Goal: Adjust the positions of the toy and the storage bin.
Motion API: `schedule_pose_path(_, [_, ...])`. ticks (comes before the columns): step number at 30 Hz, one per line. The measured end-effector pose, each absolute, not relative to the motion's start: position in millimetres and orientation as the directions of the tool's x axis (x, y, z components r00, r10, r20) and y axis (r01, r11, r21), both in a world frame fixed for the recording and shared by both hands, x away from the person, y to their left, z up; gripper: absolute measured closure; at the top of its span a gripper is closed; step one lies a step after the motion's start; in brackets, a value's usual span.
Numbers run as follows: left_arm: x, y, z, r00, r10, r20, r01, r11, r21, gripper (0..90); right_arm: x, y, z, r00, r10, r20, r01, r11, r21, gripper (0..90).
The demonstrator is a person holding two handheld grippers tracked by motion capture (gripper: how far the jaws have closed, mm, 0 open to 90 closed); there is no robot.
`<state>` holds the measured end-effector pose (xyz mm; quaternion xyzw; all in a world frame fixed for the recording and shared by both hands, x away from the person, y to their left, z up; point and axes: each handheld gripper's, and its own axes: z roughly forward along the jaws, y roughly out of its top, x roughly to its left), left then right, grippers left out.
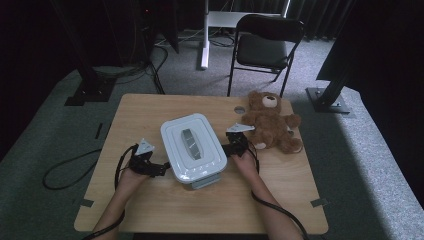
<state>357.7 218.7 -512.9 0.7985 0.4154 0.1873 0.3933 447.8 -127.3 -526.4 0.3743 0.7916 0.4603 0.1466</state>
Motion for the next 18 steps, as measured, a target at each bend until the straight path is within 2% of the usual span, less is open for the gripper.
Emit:
schedule_pose_path(5, [352,224,-514,0.569,0.823,-0.015,0.522,-0.347,0.779,1.4,436,-135,-532,-0.694,0.713,0.100,0.445,0.316,0.838,13.7])
schedule_pose_path(9, [347,232,-514,0.567,0.823,-0.039,0.524,-0.324,0.788,1.4,426,-138,-538,-0.705,0.706,0.074,0.429,0.341,0.837,13.6])
schedule_pose_path(18, [332,245,-512,0.576,0.816,-0.040,0.513,-0.323,0.796,1.4,407,-157,-543,-0.717,0.692,0.085,0.428,0.340,0.837,13.6])
